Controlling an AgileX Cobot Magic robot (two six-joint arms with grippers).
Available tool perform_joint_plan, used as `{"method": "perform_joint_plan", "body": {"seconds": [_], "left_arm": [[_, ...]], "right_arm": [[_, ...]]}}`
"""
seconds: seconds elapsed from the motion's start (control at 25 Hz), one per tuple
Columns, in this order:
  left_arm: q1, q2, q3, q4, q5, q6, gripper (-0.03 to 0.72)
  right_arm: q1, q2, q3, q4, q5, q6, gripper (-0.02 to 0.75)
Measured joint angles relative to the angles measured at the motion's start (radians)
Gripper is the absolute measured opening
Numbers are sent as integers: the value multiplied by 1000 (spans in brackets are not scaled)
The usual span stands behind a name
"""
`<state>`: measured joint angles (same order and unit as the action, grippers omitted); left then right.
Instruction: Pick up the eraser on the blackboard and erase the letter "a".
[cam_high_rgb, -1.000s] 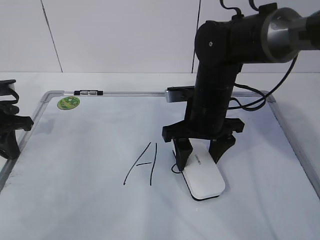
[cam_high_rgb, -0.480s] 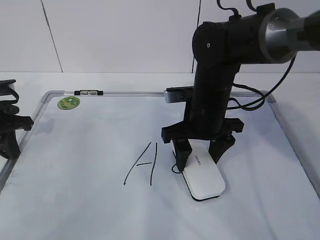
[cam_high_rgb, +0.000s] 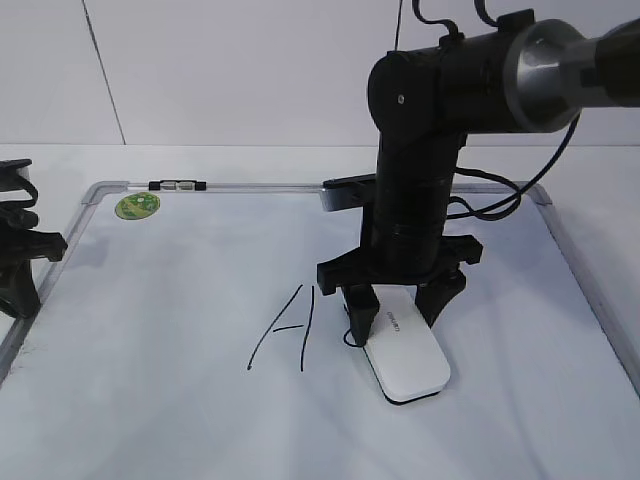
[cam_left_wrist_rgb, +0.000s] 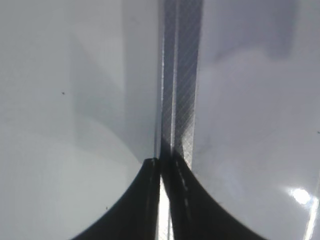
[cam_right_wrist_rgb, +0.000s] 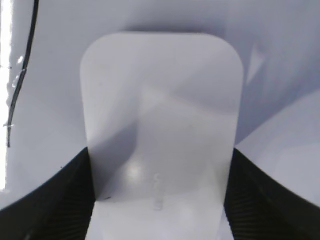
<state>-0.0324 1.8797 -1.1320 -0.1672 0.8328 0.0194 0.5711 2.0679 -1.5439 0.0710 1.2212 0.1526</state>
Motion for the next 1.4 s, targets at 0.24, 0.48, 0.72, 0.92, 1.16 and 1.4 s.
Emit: {"method": "perform_joint_plan", "body": {"seconds": [0.24, 0.48, 0.72, 0.92, 1.16, 1.4], "left_arm": [[0, 0, 0, -2, 0, 0, 34], [0, 0, 0, -2, 0, 0, 34], [0, 0, 0, -2, 0, 0, 34], [0, 0, 0, -4, 0, 0, 35], [0, 0, 0, -6, 0, 0, 35], [0, 0, 0, -7, 0, 0, 35]], "right_arm": [[12, 0, 0, -12, -2, 4, 538], [39, 0, -2, -37, -2, 5, 538], [43, 0, -2, -33, -2, 5, 538], [82, 0, -2, -28, -2, 5, 538], [108, 1, -2, -36, -2, 18, 538], [104, 1, -2, -46, -2, 27, 538]]}}
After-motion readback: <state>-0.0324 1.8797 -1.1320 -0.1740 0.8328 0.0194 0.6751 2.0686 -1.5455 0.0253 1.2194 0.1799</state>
